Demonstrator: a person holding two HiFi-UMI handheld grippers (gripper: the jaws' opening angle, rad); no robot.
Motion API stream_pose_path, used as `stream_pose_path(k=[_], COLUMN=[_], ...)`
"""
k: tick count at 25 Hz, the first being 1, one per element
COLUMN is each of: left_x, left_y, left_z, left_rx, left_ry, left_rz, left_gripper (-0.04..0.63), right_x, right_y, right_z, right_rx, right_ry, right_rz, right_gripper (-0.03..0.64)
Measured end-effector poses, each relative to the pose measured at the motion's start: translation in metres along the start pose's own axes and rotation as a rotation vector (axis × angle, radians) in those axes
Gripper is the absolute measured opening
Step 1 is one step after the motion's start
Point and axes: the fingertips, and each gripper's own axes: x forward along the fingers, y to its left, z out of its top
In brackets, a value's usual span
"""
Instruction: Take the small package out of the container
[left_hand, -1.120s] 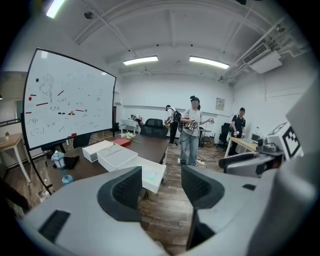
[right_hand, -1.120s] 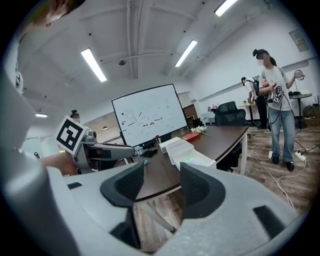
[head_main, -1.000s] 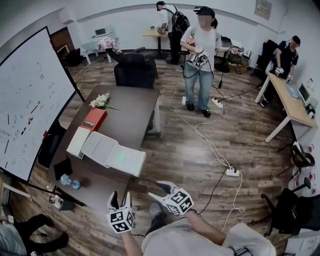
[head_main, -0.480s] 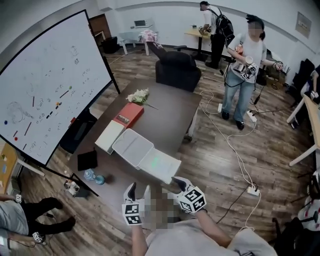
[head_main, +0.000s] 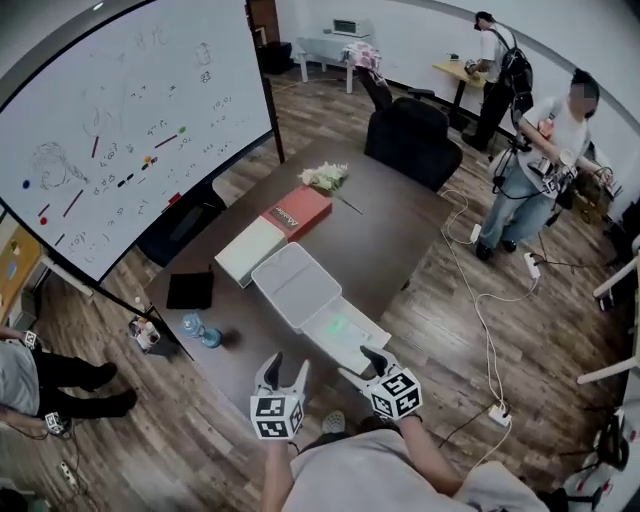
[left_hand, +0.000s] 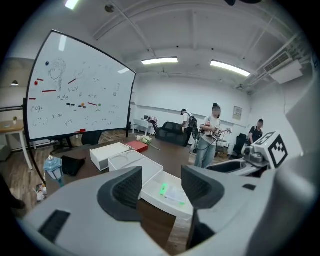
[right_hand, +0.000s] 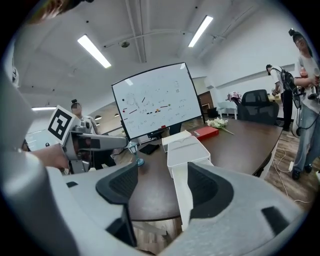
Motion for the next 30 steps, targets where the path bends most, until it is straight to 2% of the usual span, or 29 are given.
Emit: stream_pose_path(k=[7,13,20,24,30], left_x=[0.017,0.041,0.043,0.032,0.009], left_y=[0.008,-0.001,0.006,0.014,0.025], left_z=[-0.015,-0.029,-0.047,-0.05,-0.052], left_rx=[-0.095,-0.201,-0.259,-0.301,-0.288], left_ry=[0.007,0.008,0.063,0.052,0.034], left_rz=[0.095,0.223,0.356,0.398,0.44], left_gripper=[0.236,0.236,0.236,0.236,0.232], right_x=[0.032,0.058,0.095,0.102,0.13], right_y=[-0.044,-0.076,-0.092,-0.098,-0.113], right_z=[-0.01,-0.022,-0.048,-0.067,-0.096], right_rx=[-0.021,-0.089,-0.116,-0.152,-0.228], right_ry=[0.119,0.257,0.373,0.456,0.557], right_rz=[0.041,0.149,0.233,0.234,0.184], right_gripper=[0.305,0.314,0.35,0.354,0.36])
